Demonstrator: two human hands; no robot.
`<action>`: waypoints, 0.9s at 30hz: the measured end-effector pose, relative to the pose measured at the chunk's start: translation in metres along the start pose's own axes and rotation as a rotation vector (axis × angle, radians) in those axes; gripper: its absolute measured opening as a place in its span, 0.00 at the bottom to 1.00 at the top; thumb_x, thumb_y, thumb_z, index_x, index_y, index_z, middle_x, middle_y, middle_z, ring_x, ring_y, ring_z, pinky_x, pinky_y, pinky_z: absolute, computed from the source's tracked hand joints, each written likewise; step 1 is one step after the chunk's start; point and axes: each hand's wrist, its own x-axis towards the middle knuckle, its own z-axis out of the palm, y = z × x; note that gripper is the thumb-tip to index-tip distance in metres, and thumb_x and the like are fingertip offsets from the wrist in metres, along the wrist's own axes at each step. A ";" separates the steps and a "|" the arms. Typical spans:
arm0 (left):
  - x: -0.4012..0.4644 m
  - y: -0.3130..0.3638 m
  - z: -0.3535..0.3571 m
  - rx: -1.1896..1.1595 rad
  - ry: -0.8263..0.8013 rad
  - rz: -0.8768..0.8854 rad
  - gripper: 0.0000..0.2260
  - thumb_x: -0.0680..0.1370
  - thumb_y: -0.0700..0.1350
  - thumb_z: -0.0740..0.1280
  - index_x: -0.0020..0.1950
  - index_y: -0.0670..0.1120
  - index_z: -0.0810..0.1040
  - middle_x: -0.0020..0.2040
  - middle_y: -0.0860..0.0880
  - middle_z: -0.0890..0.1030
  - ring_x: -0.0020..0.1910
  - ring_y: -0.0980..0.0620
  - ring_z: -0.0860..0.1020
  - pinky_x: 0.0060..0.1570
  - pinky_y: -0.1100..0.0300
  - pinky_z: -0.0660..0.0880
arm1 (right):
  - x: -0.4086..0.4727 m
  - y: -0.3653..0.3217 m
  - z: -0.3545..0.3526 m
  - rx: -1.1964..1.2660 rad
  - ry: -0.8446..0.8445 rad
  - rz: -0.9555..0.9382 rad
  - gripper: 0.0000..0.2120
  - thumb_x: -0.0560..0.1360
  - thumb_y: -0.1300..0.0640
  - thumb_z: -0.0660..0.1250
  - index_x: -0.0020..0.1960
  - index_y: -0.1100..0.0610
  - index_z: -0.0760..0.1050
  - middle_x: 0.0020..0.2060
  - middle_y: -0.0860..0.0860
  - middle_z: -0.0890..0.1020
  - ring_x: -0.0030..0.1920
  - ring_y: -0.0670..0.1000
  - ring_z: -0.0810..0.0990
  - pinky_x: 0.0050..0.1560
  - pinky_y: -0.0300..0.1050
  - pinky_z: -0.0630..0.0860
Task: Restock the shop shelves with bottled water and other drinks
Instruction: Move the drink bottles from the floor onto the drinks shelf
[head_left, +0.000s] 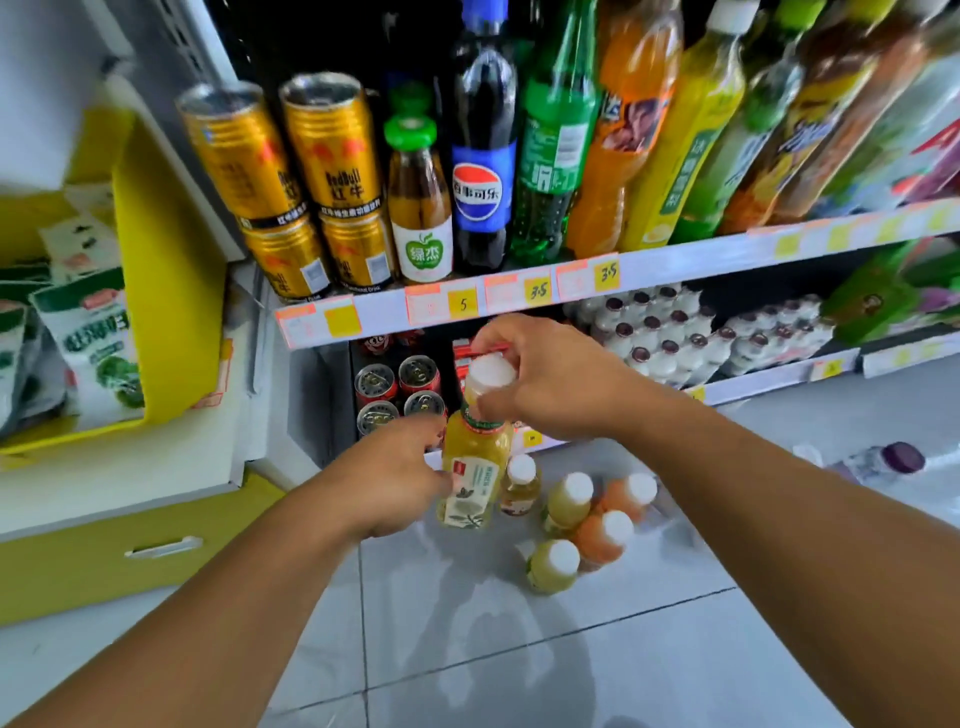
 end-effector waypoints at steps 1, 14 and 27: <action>-0.005 0.011 -0.009 -0.026 0.015 0.029 0.17 0.73 0.42 0.73 0.58 0.58 0.77 0.52 0.58 0.84 0.51 0.58 0.82 0.56 0.52 0.78 | -0.003 -0.015 -0.018 0.024 0.039 -0.031 0.25 0.69 0.50 0.78 0.62 0.47 0.73 0.46 0.44 0.79 0.40 0.45 0.79 0.36 0.41 0.73; -0.090 0.150 -0.097 -0.265 0.184 0.383 0.28 0.66 0.48 0.80 0.61 0.60 0.72 0.52 0.64 0.83 0.52 0.65 0.81 0.55 0.64 0.76 | -0.055 -0.156 -0.184 0.512 0.521 -0.344 0.24 0.70 0.50 0.79 0.61 0.51 0.74 0.45 0.53 0.84 0.27 0.38 0.75 0.30 0.33 0.70; -0.098 0.202 -0.118 -0.524 0.357 0.461 0.25 0.69 0.40 0.79 0.60 0.54 0.74 0.43 0.61 0.84 0.38 0.69 0.80 0.30 0.74 0.73 | -0.069 -0.172 -0.176 0.307 0.531 -0.281 0.32 0.70 0.34 0.73 0.70 0.38 0.67 0.55 0.37 0.81 0.54 0.40 0.80 0.53 0.42 0.79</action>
